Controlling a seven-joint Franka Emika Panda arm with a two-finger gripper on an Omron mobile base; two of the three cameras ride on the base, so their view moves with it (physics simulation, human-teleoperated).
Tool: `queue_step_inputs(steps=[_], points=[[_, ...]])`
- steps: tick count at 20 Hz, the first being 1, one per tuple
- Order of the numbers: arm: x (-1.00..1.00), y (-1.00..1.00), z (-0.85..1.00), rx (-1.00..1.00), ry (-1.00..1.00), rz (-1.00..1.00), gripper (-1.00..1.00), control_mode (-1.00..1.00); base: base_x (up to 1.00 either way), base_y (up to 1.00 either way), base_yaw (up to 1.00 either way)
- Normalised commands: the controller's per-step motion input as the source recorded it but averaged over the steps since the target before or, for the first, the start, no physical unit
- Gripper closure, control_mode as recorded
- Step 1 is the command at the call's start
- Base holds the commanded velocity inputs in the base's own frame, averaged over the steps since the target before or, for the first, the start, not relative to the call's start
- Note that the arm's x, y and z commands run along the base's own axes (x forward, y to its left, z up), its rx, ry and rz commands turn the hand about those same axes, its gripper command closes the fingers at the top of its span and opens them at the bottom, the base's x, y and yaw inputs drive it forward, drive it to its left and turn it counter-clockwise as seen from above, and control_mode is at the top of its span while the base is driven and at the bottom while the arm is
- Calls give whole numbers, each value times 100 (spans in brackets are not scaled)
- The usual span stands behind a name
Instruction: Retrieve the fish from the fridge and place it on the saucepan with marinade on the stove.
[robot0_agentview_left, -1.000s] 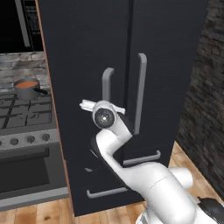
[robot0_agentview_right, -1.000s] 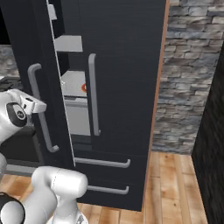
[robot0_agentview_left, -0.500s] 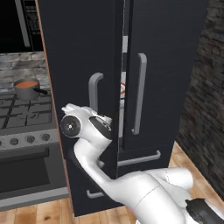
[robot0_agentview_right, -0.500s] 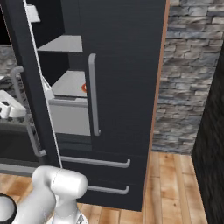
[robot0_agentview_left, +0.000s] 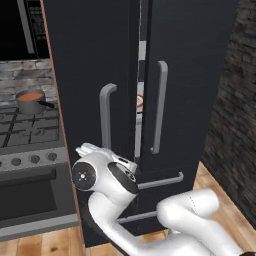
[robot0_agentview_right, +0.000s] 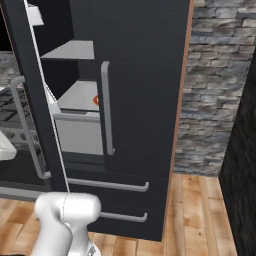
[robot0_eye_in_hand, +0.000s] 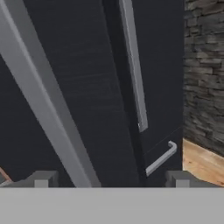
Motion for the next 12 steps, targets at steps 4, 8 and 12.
queue_step_inputs(steps=[4,8,12], points=[[-2,-100,41,35,0,20,-100,-100,0,0,0],[-26,-99,41,33,2,27,-100,-100,0,0,0],[-51,-92,30,31,6,30,-100,-100,0,0,0]])
